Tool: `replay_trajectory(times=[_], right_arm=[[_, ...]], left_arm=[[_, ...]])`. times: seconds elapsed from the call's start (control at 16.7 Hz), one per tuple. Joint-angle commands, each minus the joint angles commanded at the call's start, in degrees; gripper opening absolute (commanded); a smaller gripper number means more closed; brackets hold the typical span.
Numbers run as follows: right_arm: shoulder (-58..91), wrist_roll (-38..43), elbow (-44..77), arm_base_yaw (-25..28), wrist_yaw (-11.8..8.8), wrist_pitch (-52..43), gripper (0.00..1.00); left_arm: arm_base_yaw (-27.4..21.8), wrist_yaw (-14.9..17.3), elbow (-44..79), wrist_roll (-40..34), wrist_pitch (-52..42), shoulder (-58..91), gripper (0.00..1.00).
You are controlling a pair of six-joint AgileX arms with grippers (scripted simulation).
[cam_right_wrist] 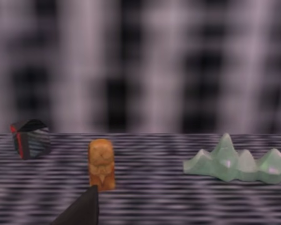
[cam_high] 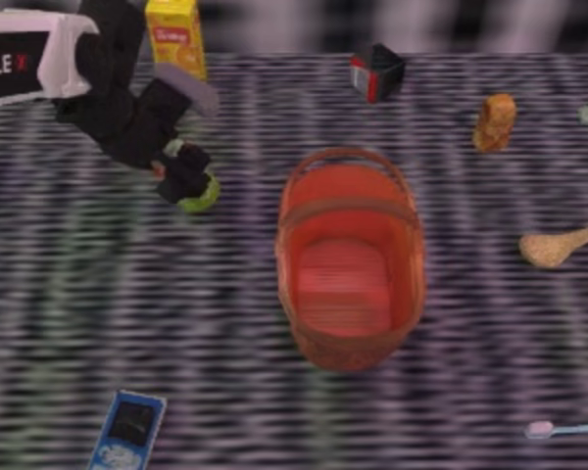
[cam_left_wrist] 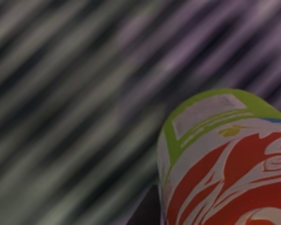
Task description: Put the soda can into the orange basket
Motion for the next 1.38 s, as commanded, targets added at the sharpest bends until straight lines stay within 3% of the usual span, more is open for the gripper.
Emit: replay_trajectory(times=[0.6,0.84,1.02,1.38], right_arm=[[0.0,0.0,0.0,0.0,0.0,0.0,1.00],[0.0,0.0,0.0,0.0,0.0,0.0,1.00],[0.0,0.0,0.0,0.0,0.0,0.0,1.00],[0.0,0.0,0.0,0.0,0.0,0.0,1.00]], left_arm=[[-4.2,38.9,-14.8,-19.1,59.1,-5.7,0.00],[-5.5,50.6,-19.8,-24.8,74.6,-9.0,0.00],[-6.0,55.3,-21.7,-26.9,79.9,-10.5,0.00],[-5.7,55.7,-21.7,-27.0,80.5,-10.3,0.00]])
